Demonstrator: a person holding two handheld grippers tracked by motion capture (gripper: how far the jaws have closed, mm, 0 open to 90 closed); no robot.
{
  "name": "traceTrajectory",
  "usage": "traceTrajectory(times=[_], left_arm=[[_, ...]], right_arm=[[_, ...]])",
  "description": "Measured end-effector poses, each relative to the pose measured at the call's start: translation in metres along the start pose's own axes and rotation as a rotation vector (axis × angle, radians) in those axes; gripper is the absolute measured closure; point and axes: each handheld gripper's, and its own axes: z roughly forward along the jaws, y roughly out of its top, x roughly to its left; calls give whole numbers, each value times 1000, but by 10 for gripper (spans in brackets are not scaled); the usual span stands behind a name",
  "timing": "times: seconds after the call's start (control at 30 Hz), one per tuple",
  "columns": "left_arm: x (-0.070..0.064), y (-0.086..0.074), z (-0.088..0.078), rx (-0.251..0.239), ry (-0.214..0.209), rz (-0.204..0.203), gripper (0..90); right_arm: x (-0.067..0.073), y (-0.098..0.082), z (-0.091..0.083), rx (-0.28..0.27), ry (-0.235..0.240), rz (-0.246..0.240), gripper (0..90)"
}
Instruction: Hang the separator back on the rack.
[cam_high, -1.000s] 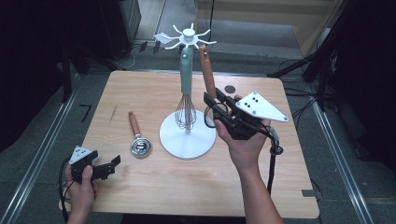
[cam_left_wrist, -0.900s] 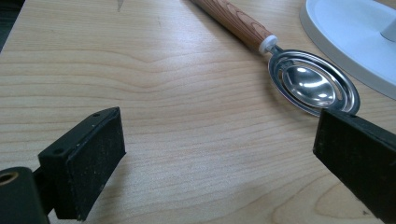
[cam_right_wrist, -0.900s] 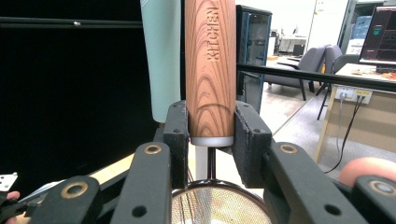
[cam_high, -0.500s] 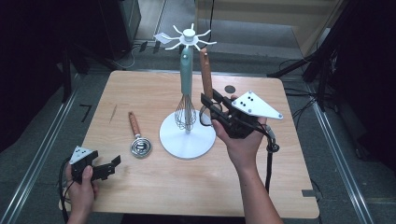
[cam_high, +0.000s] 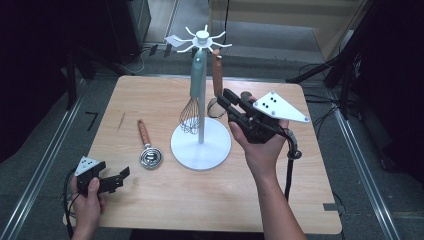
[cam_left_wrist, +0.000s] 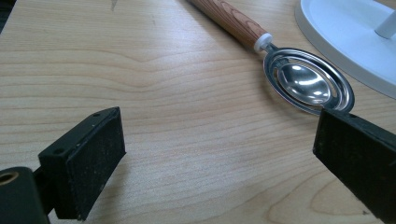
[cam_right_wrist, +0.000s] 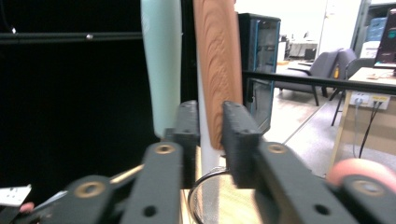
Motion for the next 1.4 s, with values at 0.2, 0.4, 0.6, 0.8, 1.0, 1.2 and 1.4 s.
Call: traceTrajectory(times=[0.2,0.4,0.6,0.8,1.0,1.2,1.4], left_arm=[[0,0,0,0,-1,-1,24],[1,0,0,1,2,-8,24],[0,0,0,1,10,-10,24],[1,0,0,4,10,-12,24],[1,0,1,8,9,-11,24],[1,1,1,19,-2,-13,25],[-1,1,3,29,11,-4,58]], right_arm=[[-2,13,7,-57,2,-12,900],[-3,24,15,-85,-62,-52,900],[-8,35,20,-110,-62,-46,900],[-8,47,20,-139,-44,-50,900],[-7,56,18,-157,-17,-42,900],[-1,59,15,-164,4,-50,900],[8,58,15,-154,27,-66,900]])
